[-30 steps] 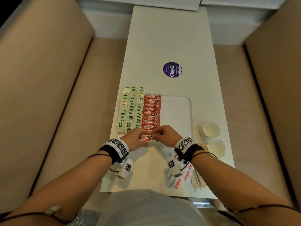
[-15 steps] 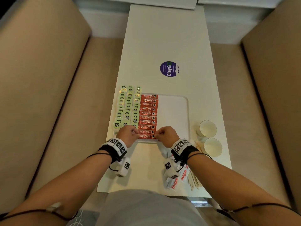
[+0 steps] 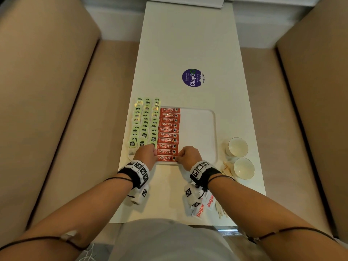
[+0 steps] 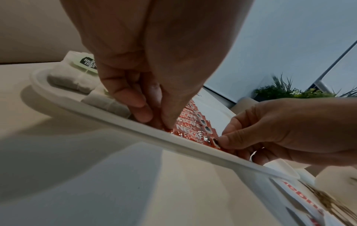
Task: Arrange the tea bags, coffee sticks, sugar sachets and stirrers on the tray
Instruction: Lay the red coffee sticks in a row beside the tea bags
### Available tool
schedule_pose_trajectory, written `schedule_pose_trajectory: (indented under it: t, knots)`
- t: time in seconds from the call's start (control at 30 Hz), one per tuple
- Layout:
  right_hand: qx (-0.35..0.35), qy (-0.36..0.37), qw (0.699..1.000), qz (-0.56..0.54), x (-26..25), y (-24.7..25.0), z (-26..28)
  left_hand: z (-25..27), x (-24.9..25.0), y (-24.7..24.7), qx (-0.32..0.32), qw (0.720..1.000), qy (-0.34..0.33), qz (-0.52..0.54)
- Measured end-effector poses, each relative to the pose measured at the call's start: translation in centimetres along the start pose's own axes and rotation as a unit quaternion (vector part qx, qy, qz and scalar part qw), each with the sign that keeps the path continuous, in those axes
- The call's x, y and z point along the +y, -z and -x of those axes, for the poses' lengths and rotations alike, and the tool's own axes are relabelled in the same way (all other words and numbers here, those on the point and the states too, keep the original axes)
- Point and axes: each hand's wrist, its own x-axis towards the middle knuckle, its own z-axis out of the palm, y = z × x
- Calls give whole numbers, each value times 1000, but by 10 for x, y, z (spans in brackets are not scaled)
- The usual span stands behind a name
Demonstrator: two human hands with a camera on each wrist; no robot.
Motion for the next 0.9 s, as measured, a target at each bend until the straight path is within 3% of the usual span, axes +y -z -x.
schedule_pose_trajectory:
  t: [0.67,0.9]
  knots:
    - [-11,3,999,33,-8,16,8,12,3,9,18,1000,6,-19]
    - [-32,53,995,74,13,48,25,19,0,-7,-9,999,-52,9]
